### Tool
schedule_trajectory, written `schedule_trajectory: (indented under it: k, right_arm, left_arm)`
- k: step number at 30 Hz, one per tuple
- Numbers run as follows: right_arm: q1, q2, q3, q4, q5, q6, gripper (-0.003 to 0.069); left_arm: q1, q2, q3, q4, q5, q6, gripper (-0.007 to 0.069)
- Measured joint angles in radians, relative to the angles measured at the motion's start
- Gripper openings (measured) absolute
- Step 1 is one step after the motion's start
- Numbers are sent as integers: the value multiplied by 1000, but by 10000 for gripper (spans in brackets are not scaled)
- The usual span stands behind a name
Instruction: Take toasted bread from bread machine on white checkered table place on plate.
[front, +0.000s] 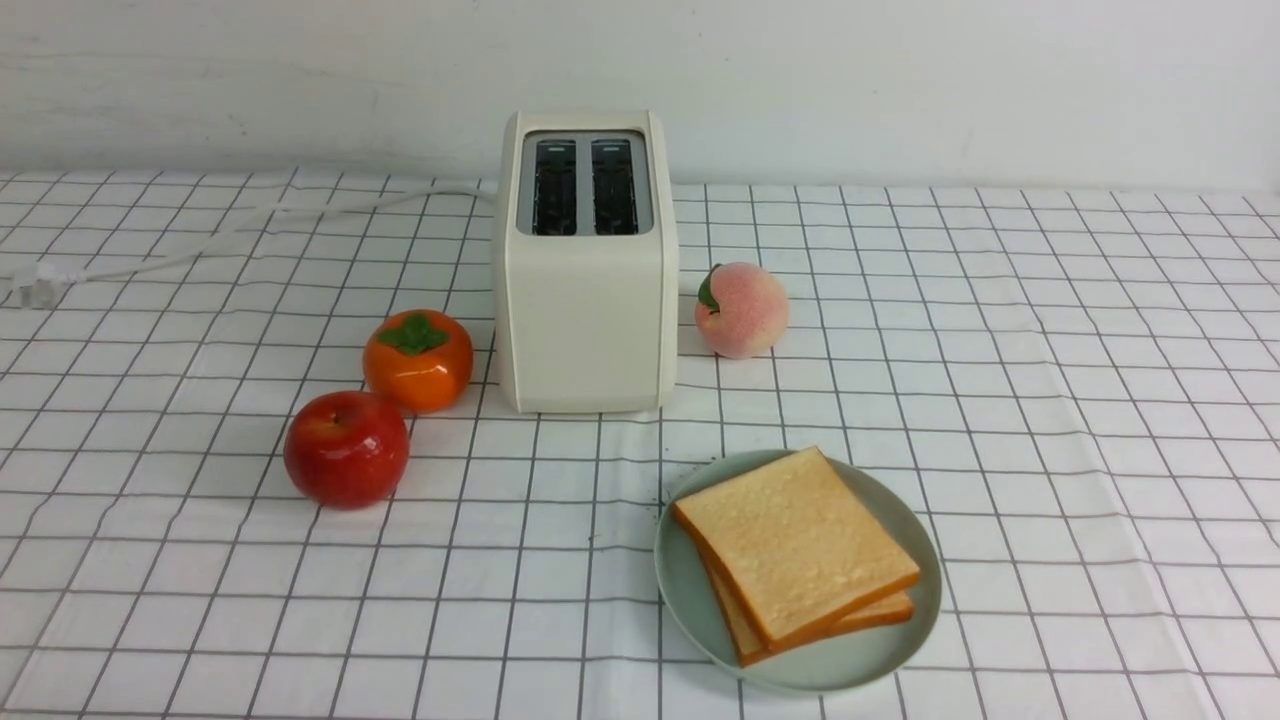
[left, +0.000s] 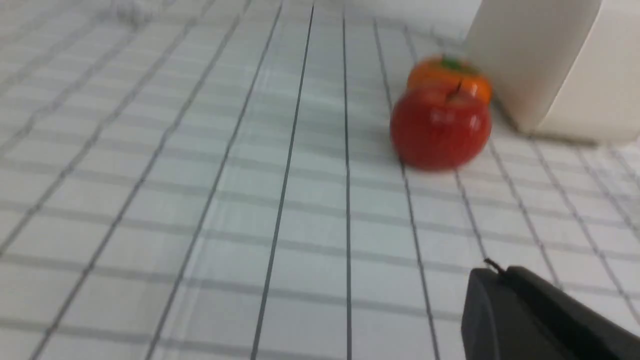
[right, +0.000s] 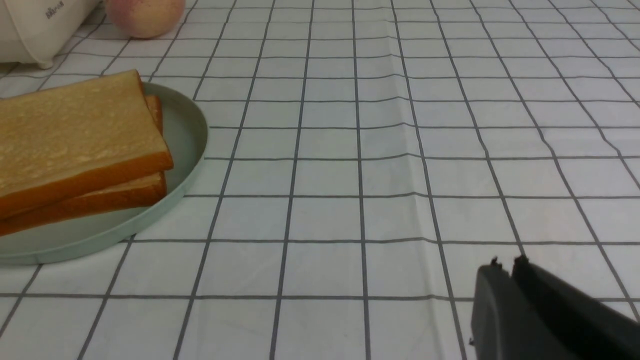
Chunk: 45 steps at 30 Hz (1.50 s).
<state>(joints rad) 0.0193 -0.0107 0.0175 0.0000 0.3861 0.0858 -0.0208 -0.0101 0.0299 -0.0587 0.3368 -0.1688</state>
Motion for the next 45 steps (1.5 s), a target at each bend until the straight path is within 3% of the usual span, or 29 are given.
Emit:
schedule_trajectory:
  k: [3,45]
  right_arm:
    - [0,0,0,0,0,0,46]
    - [0,0,0,0,0,0,99]
  left_arm:
    - [-2,0,0,6,53,-23,-13]
    - [-3,0,0,9,48,-30,-11]
